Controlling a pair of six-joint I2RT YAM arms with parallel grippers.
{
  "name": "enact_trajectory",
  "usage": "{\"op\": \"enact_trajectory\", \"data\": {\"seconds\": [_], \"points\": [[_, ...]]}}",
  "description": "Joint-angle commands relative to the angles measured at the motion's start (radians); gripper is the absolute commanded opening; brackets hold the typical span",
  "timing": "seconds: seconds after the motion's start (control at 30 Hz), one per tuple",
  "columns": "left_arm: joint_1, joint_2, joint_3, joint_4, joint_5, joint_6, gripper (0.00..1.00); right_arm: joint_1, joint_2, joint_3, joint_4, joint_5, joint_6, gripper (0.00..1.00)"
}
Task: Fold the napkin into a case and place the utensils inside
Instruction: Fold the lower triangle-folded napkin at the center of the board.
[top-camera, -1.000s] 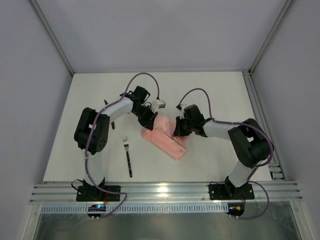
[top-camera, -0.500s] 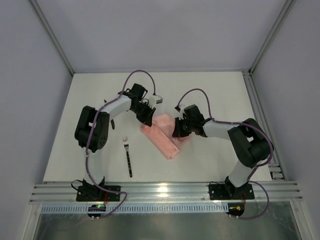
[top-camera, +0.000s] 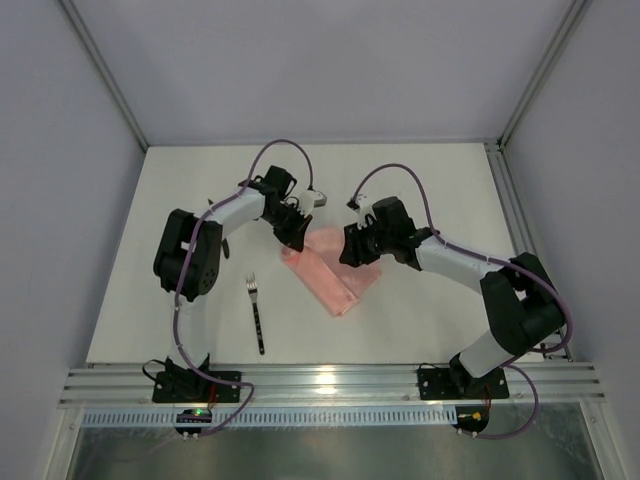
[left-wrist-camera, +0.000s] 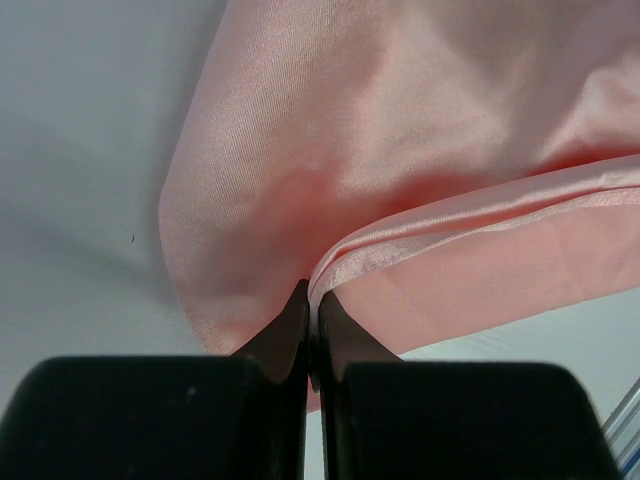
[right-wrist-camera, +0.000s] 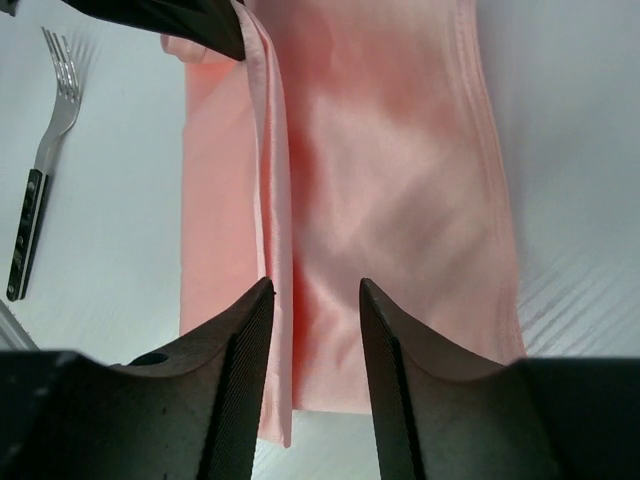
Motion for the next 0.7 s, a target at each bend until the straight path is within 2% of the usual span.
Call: {"op": "enact_trajectory", "data": {"seconds": [0.0, 0.23, 0.53, 0.57, 0.67], "points": [[-0.002, 0.0, 0.038, -0.009, 0.008, 0.017, 0.0, 0.02, -0.003, 0.009, 0.058, -0.063, -0.028, 0.45], [-0.002, 0.003, 0.04, -0.006, 0.014, 0.005, 0.0, 0.06, 0.102, 0.004, 0.21, -0.117, -0.008, 0.53], [-0.002, 0.003, 0.043, -0.01, 0.016, 0.022, 0.0, 0.063, 0.242, 0.043, 0.221, -0.112, -0.008, 0.54], [-0.002, 0.003, 0.043, -0.01, 0.016, 0.022, 0.0, 0.063, 0.251, 0.044, 0.224, -0.121, -0.005, 0.52], [-0.002, 0.003, 0.044, -0.012, 0.005, 0.026, 0.01, 0.063, 0.265, 0.044, 0.239, -0.151, 0.01, 0.19]]}}
